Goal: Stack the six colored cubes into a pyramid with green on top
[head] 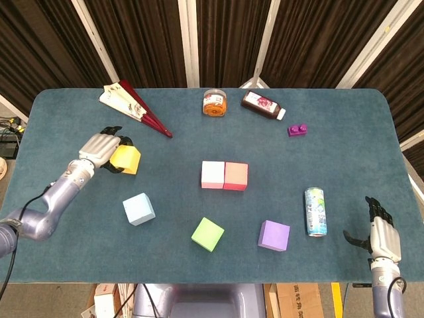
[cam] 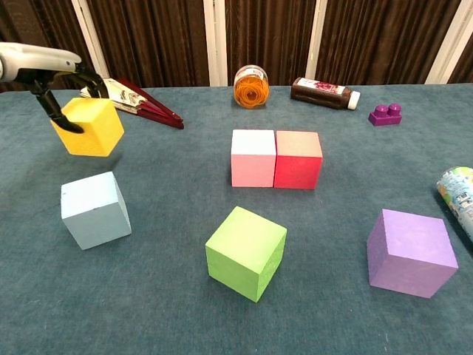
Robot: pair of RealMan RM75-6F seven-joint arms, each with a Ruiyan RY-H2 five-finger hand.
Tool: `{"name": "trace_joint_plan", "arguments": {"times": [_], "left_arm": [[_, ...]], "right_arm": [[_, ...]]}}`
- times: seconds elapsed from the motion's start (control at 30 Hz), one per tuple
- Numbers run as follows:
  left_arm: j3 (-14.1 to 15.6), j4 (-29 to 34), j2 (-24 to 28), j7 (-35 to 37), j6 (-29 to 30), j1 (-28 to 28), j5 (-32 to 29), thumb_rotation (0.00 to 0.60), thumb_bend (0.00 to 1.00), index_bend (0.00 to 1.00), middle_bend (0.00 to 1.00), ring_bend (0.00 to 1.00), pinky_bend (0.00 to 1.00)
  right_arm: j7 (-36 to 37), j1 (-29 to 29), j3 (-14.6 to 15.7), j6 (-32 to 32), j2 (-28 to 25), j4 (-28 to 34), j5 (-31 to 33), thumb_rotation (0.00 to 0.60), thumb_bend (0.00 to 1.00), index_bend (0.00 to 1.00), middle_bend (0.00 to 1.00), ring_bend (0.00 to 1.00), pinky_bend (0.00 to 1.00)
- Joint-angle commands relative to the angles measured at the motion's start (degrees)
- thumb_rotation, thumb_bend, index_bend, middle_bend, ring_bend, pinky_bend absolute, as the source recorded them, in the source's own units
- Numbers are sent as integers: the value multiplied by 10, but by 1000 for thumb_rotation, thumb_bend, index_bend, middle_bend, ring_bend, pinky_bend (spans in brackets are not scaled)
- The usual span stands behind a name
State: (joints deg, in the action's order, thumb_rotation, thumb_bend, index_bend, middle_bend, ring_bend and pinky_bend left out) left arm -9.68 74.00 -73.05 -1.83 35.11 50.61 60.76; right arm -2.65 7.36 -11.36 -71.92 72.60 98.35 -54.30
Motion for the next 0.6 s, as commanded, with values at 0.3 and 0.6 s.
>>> {"name": "trace_joint_plan", "arguments": {"times": [0.3,0.6], "left_arm": [[-1,151,-52,-250,142,72,-267,600,371,313,341,0,0],[-17,197,-81,-325,185,123,-358,600,371,319,341,0,0]], "right_arm": [[3,-5,8,-12,-7,10,-31,600,272,34,30,0,0],[-3,-4,22,-11,-5,21,-56,600,272,35,30,0,0]]}}
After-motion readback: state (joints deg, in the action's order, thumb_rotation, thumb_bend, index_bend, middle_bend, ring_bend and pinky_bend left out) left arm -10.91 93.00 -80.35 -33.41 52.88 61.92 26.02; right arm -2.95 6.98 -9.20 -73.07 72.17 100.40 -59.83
